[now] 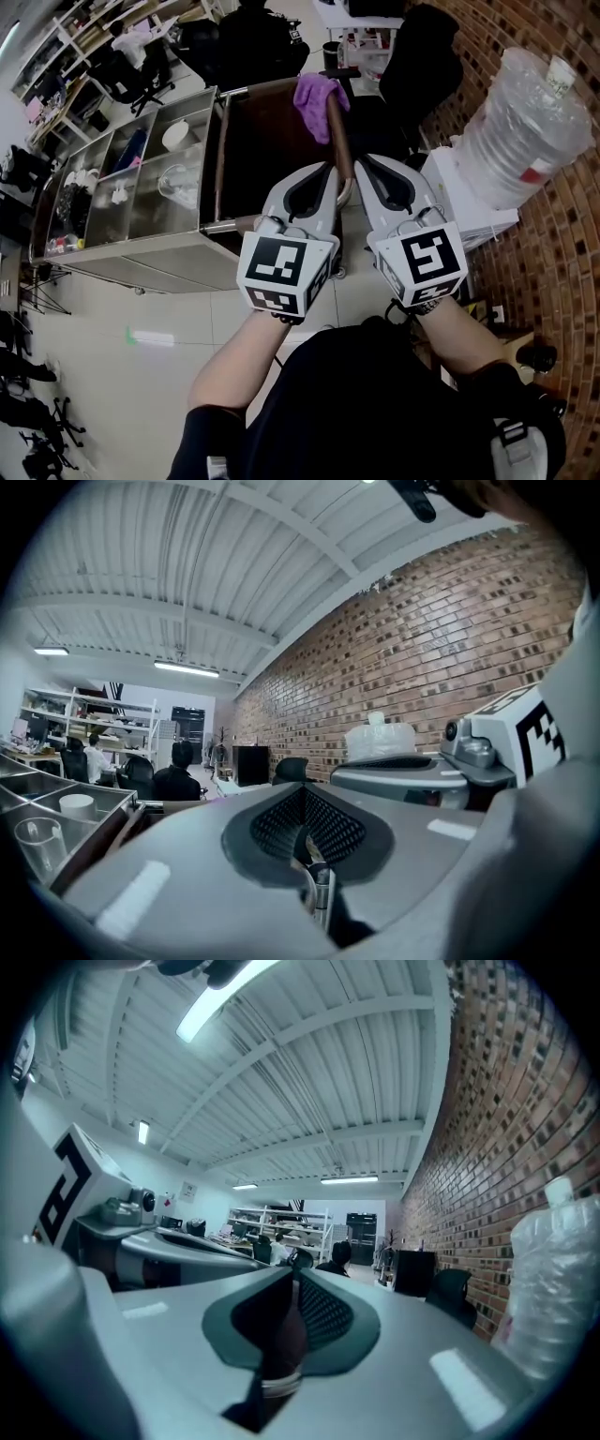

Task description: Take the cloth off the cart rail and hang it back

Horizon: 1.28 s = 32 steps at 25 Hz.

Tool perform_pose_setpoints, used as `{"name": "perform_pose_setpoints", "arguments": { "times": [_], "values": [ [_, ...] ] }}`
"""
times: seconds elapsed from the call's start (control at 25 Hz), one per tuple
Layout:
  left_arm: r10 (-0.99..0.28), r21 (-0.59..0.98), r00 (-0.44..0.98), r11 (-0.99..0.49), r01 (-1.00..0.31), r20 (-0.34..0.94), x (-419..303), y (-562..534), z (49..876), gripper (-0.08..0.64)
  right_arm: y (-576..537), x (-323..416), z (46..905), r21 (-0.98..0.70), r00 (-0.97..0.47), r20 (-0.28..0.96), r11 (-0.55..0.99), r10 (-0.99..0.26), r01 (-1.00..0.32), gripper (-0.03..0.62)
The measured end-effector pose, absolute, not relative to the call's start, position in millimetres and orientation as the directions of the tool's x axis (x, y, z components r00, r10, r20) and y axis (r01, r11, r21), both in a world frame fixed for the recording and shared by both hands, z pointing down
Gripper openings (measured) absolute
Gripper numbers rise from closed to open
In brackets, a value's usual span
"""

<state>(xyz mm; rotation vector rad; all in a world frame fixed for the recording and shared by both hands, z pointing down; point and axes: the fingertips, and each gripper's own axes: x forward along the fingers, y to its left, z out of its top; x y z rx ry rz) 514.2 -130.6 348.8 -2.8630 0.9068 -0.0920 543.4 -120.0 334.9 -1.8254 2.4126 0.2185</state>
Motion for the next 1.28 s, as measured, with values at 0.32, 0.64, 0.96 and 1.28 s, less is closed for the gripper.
{"name": "perform_pose_setpoints", "arguments": {
  "times": [0.32,0.64,0.96,1.28],
  "values": [
    [-0.567,-0.121,0.823,-0.82,-0.56,0.033,521.8,-174.3,344.2,-0.003,-166.8,564.7,341.3,0.028,-0.236,-0.131,0.234,-0.963,-0.972,0.068],
    [-0.597,-0.114,0.8,-0.8,-0.589,0.06,573.3,-257.7,333.4,-0.003,-259.8,615.8,358.6,0.005,-0.269,-0.069,0.269,-0.961,-0.963,0.104],
    [-0.646,-0.092,0.752,-0.763,-0.64,0.13,616.5,-341.4,368.6,-0.003,-353.1,658.5,402.3,-0.017,-0.331,-0.008,0.331,-0.944,-0.944,0.117],
    [-0.682,-0.065,0.704,-0.726,-0.685,0.197,642.6,-414.3,412.1,-0.003,-440.0,685.0,472.5,-0.036,-0.371,0.097,0.369,-0.924,-0.929,0.129]
  ]
}}
